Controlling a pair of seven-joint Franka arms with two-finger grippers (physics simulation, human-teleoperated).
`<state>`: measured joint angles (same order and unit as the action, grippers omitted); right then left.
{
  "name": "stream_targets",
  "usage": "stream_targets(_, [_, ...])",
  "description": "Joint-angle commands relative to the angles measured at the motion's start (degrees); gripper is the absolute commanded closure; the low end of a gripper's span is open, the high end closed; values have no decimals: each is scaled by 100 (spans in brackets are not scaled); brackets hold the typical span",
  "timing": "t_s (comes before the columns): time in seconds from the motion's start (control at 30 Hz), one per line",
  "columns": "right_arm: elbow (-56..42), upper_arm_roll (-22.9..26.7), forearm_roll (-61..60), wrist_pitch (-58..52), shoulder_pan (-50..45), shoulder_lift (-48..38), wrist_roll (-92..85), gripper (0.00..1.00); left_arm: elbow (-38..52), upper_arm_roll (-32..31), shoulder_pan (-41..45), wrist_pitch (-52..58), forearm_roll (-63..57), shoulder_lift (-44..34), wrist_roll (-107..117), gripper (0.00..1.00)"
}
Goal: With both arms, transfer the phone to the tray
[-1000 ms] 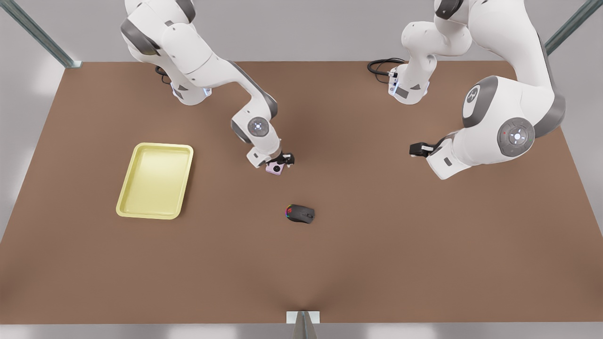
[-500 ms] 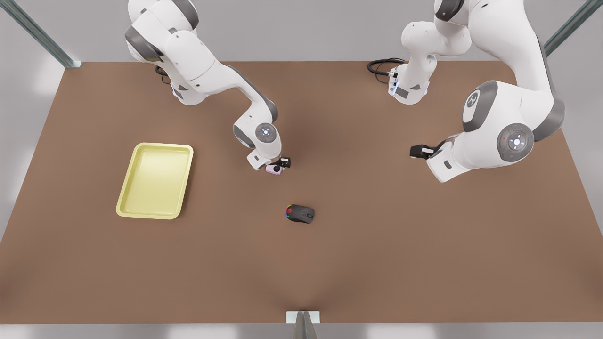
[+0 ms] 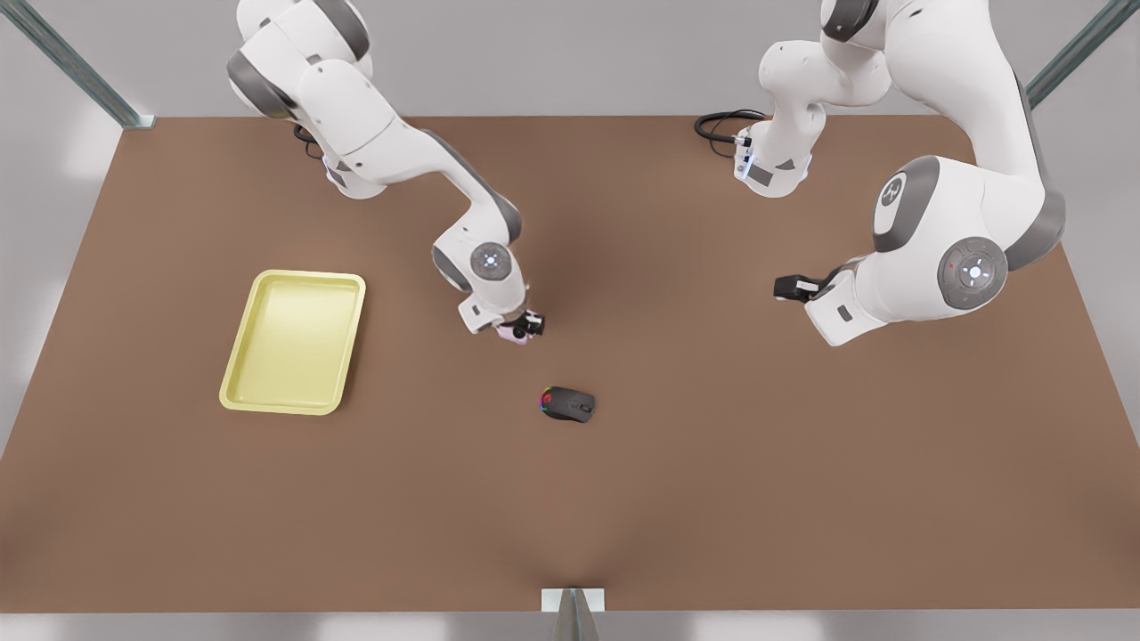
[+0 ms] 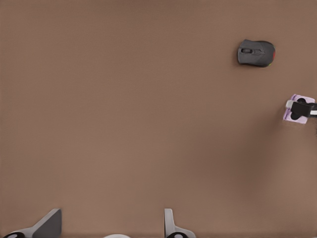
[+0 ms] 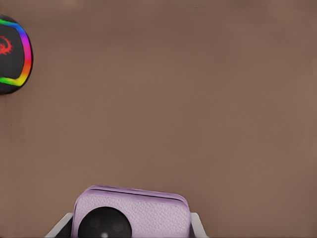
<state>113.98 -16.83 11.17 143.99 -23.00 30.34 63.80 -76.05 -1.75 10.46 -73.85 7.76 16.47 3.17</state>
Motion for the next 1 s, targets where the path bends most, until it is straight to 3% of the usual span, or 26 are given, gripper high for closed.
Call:
stream_targets(0.0, [-157,-48,-18,-706,612,-63,-1105,18,2,-1,0,11,-2,-12,-36,0])
stream_targets(0.07, [-139,-593,-18,-1136,2167,-168,-2705,18,11,-1,0,2,-2,-12,-36,0])
stream_targets(0.2, [422,-637,-9,-1233,4013,-546,-5526,18,20,-1,0,2,-2,-12,-36,0])
stream_targets(0.33, [1003,-637,-9,-1207,5077,-924,-7083,18,38,-1,0,11,-11,-21,-45,0])
stream_targets(0.37, [1065,-637,-9,-1260,5095,-1065,-7206,15,38,-1,0,11,-11,-12,-45,0])
stream_targets(0.43, [1021,-628,-9,-1550,5157,-1153,-7277,0,38,-1,0,2,-11,-3,-45,0])
stream_targets(0.57, [608,-637,-9,-2024,5095,-1215,-7250,0,38,-1,0,-51,-11,5,-45,0])
stream_targets(0.7, [-2502,-646,44,-4493,4331,-1215,-6960,0,55,-1,0,-42,-11,-47,-54,0])
stream_targets(0.77, [-3435,-663,8,-5179,3970,-1241,-6680,0,310,-1,0,-121,-81,-109,-89,0])
stream_targets(0.97, [-3796,-646,-237,-5267,3856,-1267,-6406,0,319,131,0,81,-407,-126,8,0])
